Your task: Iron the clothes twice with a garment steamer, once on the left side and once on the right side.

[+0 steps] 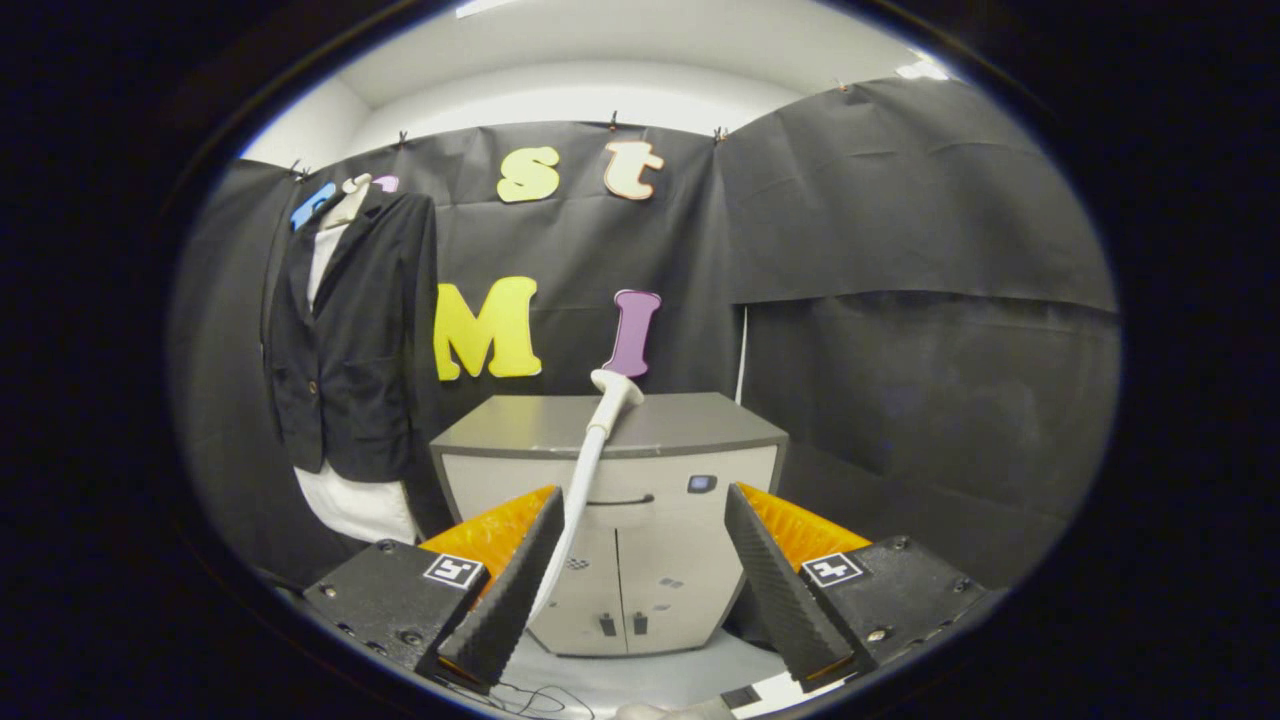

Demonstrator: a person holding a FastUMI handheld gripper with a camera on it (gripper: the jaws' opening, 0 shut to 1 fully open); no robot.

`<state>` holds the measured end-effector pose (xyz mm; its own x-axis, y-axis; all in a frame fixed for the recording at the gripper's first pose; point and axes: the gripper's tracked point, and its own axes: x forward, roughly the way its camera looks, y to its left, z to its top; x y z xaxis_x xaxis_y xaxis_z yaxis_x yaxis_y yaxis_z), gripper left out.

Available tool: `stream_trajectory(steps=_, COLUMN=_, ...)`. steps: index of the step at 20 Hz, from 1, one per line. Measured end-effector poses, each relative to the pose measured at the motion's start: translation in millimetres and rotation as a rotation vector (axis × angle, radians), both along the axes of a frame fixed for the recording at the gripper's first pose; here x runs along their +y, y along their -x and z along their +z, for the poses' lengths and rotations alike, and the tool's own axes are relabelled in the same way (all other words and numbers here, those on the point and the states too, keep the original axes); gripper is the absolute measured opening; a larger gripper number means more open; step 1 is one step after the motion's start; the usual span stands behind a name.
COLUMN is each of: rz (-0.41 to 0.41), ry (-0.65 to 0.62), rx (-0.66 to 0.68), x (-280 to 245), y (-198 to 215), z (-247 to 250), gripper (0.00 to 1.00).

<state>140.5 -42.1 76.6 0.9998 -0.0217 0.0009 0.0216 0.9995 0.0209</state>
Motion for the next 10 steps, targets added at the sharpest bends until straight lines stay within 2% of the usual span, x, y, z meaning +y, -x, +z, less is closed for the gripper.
stream_trajectory(steps=10, rz=0.104, ry=0.002, rx=0.026, x=-2.0, y=-160.7, z=53.8, gripper=1.0)
